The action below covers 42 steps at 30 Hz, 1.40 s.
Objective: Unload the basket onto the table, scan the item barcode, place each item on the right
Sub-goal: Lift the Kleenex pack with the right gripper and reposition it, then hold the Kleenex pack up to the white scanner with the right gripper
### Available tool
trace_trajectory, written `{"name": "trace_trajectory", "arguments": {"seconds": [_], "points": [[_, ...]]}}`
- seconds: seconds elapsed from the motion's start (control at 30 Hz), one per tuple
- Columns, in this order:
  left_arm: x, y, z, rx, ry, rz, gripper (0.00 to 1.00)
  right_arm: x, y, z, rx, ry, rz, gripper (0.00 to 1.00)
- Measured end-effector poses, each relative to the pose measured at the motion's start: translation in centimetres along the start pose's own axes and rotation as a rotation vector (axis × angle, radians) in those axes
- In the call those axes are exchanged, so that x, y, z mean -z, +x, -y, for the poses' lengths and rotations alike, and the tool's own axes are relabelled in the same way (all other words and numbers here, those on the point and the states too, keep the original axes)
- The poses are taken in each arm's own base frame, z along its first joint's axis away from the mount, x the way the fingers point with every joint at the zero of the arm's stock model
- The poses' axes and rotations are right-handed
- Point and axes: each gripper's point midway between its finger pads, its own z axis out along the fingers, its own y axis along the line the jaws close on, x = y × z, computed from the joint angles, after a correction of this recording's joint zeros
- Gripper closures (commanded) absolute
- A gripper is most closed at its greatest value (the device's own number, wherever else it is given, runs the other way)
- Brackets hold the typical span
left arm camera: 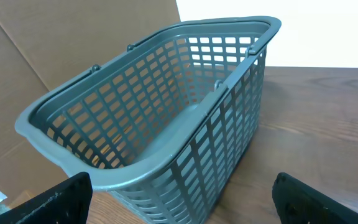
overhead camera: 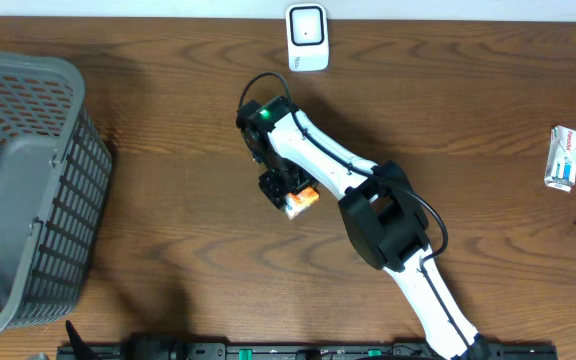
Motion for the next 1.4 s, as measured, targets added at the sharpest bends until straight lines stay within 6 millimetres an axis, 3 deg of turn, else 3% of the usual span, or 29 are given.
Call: {"name": "trace_trajectory", "arguments": {"seconds": [0.17,0.37,0.7,0.83,1.03,1.1,1.2,1.4], "points": [[0.0,0.0,0.0,0.000,0.000,0.000,0.07,1.5,2.1,-1.6,-0.040,-0.129,-0.091,0.30],[0.0,0.0,0.0,0.000,0.000,0.000,0.07,4.8,2.3,-1.6,-0.119,-0.325,-0.099,0.34],[0.0,0.0,0.0,0.000,0.000,0.000,0.07,6.5,1.2,5.3,-0.345,-0.580,-0.058,0.35],[0.0,0.0,0.0,0.000,0.000,0.000,0.07,6.8,1.2,6.6,-0.386,-0.626,-0.048,0.34],[0.0,0.0,0.0,0.000,0.000,0.000,0.07,7.0,1.0,6.9,-0.399,-0.653,-0.039,0.38],[0.0,0.0,0.0,0.000,0.000,0.000,0.07,7.1,0.4,6.9,-0.392,-0.663,-0.011,0.42],[0.0,0.0,0.0,0.000,0.000,0.000,0.07,7.9,-2.2,6.7,-0.363,-0.725,0.105,0.42],[0.0,0.0,0.0,0.000,0.000,0.000,0.07,11.4,-7.8,6.0,-0.263,-0.893,0.378,0.41]]}}
